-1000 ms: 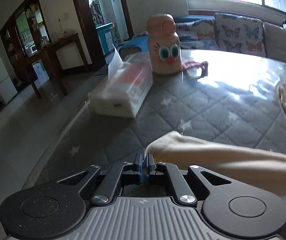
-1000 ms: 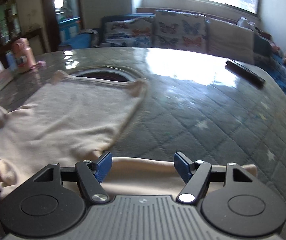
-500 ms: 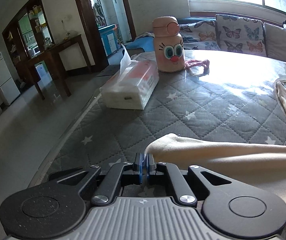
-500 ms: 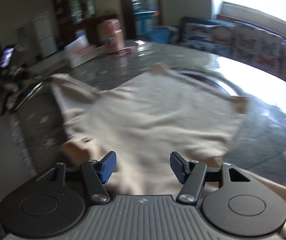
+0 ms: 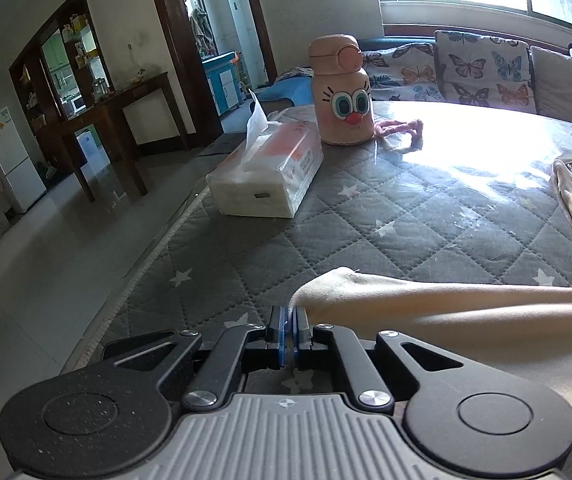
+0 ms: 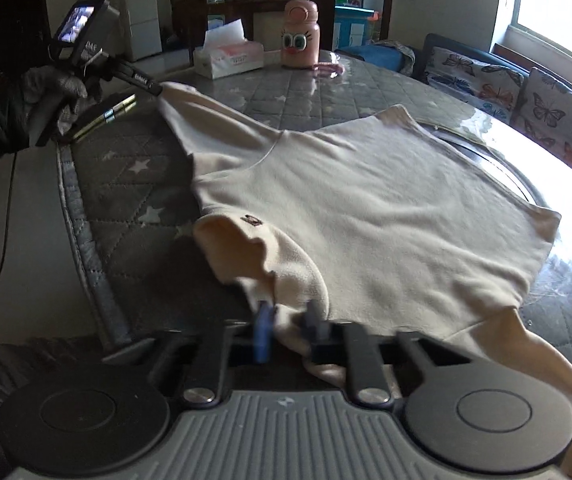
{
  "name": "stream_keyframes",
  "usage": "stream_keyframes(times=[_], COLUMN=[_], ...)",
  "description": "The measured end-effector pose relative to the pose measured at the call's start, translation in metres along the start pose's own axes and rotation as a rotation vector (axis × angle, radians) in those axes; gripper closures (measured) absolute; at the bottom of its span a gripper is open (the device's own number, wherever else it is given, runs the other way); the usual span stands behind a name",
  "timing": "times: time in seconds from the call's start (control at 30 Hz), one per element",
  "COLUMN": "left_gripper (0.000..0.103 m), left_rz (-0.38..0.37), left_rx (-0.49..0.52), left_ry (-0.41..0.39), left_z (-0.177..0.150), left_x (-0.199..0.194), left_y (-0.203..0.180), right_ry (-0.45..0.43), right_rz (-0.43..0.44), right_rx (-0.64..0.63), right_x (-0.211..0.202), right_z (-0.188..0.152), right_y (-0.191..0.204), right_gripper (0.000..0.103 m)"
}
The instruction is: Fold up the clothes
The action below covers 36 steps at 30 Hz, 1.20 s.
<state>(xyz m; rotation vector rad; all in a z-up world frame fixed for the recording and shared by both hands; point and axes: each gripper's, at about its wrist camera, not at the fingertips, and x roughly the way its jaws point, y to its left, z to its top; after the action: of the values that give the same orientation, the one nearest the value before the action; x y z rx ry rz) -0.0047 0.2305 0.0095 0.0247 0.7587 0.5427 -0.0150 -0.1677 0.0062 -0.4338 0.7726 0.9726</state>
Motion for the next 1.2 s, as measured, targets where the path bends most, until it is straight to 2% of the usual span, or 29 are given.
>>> stream_keyframes(times=[0.27, 0.3, 0.4, 0.53, 0.57, 0.63, 0.87, 1.07, 1.1, 1.2], left_gripper=[0.098, 0.095, 0.095, 0.094, 0.094, 0.094, 0.093, 0.091, 0.09, 0.075], left_rz=[0.017, 0.017, 0.039, 0.051, 0.043, 0.008, -0.193, -0.328, -0.345, -0.403], left_rx=[0.023, 0.024, 0.029, 0.012, 0.012, 0.017, 0.091, 0.156, 0.166, 0.189], left_ry=[0.034, 0.042, 0.05, 0.038, 0.027, 0.006, -0.06, -0.058, -0.055, -0.046], left_z=[-0.009, -0.01, -0.011, -0.008, -0.006, -0.002, 0.016, 0.029, 0.03, 0.034], left_x=[0.004, 0.005, 0.007, 0.003, 0.0, -0.006, -0.024, -0.017, -0.015, -0.009], left_y=[0.005, 0.006, 0.01, 0.016, 0.014, 0.007, -0.055, -0.114, -0.124, -0.152], right_ry=[0.041, 0.039, 0.018, -0.001, -0.006, -0.015, -0.047, -0.056, -0.06, -0.068], right_rz=[0.069, 0.076, 0.116, 0.056, 0.037, -0.001, -0.135, -0.231, -0.24, -0.268], right_rx=[-0.069, -0.064, -0.018, 0.048, 0.065, 0.098, 0.213, 0.319, 0.337, 0.387], right_x=[-0.01, -0.011, -0.021, -0.022, -0.022, -0.022, -0.022, -0.011, -0.007, 0.006], right_z=[-0.009, -0.008, -0.002, 0.003, 0.004, 0.006, 0.014, 0.017, 0.019, 0.025], right_y=[0.006, 0.005, -0.007, -0.034, -0.041, -0.055, -0.104, -0.152, -0.161, -0.186], right_gripper=[0.096, 0.095, 0.088, 0.082, 0.078, 0.073, 0.073, 0.073, 0.073, 0.073])
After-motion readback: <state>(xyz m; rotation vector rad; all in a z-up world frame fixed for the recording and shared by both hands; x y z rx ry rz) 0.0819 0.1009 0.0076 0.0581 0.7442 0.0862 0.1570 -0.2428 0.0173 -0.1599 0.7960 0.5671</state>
